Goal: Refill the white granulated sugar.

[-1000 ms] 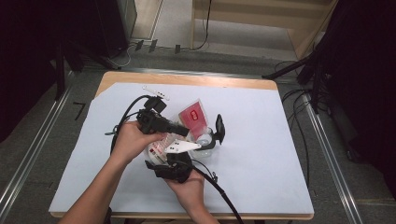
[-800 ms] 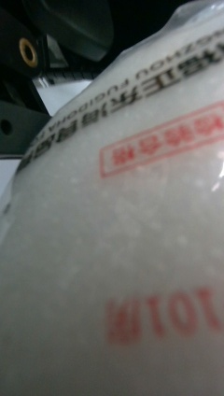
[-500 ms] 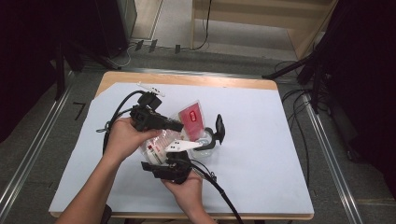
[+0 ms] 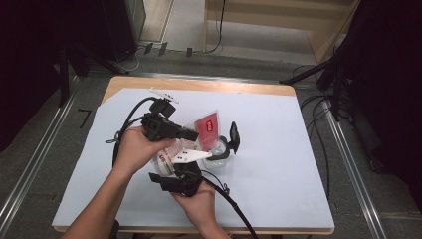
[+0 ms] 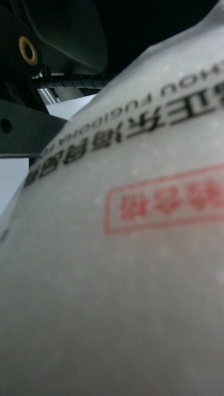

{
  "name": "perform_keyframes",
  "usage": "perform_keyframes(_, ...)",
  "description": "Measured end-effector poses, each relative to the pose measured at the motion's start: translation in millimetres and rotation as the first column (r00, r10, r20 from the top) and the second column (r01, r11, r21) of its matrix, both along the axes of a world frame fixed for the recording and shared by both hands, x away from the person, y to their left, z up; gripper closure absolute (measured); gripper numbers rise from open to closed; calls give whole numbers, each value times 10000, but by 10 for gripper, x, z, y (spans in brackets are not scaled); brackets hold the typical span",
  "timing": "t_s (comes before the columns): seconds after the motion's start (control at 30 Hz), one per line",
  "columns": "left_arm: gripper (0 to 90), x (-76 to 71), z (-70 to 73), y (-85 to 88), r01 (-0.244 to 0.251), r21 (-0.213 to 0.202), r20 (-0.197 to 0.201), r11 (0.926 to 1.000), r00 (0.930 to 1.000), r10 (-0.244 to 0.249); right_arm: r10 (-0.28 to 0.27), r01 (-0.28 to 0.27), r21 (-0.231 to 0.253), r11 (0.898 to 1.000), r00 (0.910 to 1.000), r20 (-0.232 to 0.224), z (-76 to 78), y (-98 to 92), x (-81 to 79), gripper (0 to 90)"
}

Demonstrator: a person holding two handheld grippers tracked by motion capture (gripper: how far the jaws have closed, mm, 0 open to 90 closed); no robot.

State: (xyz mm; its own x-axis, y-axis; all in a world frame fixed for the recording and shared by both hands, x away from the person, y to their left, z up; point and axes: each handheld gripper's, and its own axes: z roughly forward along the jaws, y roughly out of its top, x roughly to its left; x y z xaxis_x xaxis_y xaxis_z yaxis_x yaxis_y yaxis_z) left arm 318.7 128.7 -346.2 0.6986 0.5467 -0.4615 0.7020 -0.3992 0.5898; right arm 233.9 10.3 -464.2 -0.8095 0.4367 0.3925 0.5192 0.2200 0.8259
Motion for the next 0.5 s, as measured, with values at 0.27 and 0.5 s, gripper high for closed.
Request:
perform_keyframes(0.27,802,7,-11,2,-78,-140,-118,9999,9999,77,-221,235,-507,9984,9994,276,20,32,-19,605)
perform_keyframes(0.5,750,-15,47,-3,70,-14,24,10000,10000,-70,-358,359,-57,9993,9994,16,39,-2,-11,608)
